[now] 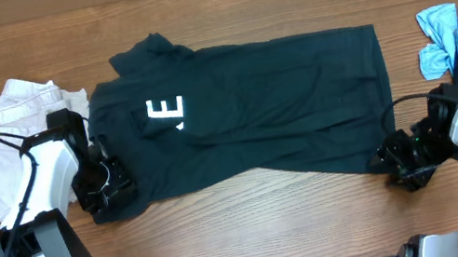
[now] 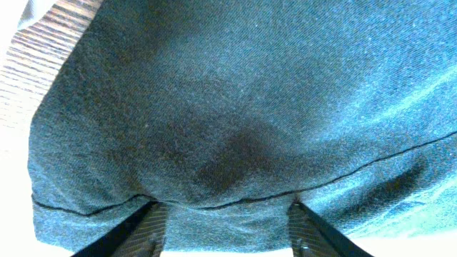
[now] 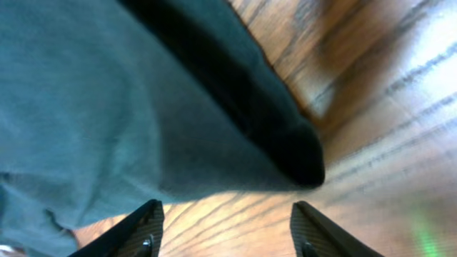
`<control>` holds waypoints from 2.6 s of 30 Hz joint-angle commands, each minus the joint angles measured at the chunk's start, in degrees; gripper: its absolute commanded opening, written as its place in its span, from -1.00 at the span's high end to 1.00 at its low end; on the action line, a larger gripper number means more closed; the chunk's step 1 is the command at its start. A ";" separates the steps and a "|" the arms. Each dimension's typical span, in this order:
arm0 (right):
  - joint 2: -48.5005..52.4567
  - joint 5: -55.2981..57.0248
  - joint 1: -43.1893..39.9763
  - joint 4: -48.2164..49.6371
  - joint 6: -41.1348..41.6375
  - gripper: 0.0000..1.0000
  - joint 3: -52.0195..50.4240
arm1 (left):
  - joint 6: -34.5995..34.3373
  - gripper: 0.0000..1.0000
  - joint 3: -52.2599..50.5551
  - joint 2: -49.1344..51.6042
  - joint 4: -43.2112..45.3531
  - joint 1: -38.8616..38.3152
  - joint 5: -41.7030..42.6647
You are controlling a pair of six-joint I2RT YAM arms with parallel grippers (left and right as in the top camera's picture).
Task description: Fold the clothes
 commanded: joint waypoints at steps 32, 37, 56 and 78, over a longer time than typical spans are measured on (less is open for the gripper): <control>-0.26 21.42 -0.15 -14.03 -2.01 -0.18 16.02 | 7.45 0.16 10.08 0.24 -5.49 8.63 -0.13; -0.28 2.73 -0.15 -10.51 -14.16 -0.08 16.83 | 11.26 -0.28 19.41 0.22 -8.33 8.22 8.22; 1.57 -15.93 0.04 20.37 -5.92 -0.02 26.23 | 9.27 -0.47 36.28 2.69 12.57 -5.88 20.17; 14.32 -14.82 0.76 11.87 -11.19 -0.14 38.23 | -13.70 -0.33 58.84 45.38 27.50 -16.17 13.16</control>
